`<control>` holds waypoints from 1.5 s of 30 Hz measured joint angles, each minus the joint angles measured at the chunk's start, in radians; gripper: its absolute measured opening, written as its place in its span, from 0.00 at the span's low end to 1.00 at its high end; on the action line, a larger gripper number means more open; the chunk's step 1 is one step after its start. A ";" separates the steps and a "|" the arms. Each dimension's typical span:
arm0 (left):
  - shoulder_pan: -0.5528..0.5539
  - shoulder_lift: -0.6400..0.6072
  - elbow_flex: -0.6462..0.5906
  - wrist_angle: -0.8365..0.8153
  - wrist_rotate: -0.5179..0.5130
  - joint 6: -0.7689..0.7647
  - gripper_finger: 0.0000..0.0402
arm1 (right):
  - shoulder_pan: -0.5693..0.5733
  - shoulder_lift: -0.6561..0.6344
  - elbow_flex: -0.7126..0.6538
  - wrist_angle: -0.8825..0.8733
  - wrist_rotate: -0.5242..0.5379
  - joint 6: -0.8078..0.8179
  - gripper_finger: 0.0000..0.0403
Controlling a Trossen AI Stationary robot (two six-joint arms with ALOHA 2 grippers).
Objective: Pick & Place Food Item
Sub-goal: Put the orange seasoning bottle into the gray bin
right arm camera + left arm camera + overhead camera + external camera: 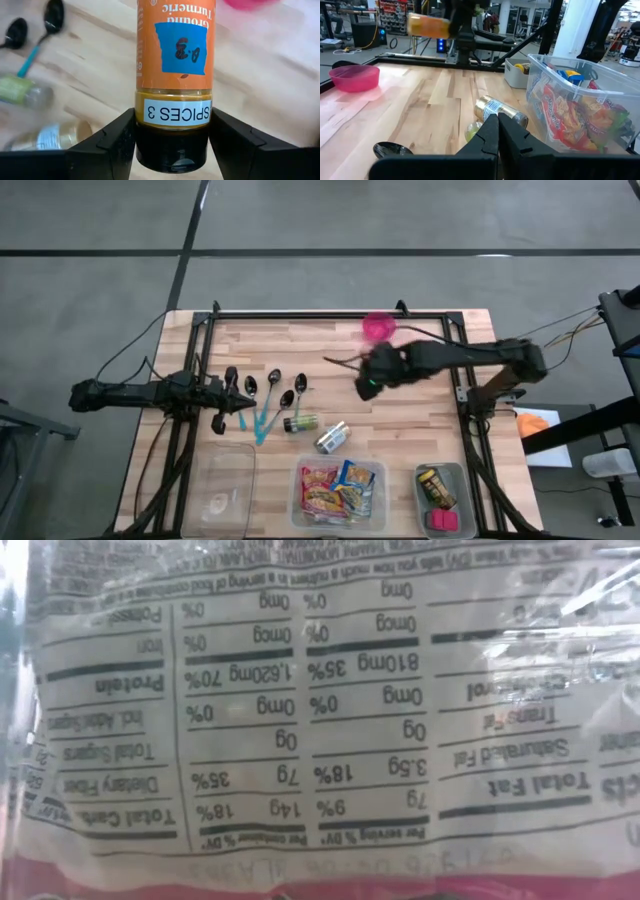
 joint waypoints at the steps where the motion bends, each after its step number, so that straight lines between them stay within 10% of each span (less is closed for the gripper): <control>1: 0.000 0.000 0.000 0.003 0.000 0.000 0.00 | 0.027 -0.029 -0.022 -0.017 0.002 0.046 0.53; 14: 0.000 0.000 0.000 0.002 0.000 0.000 0.00 | 0.572 -0.310 -0.275 -0.093 -0.065 0.738 0.53; 25: 0.000 0.000 0.000 0.003 0.000 0.000 0.00 | 1.038 -0.264 -0.277 -0.090 -0.184 1.226 0.53; 45: 0.000 0.000 0.000 0.002 0.000 0.000 0.00 | 1.180 0.087 -0.096 -0.089 -0.369 1.253 0.53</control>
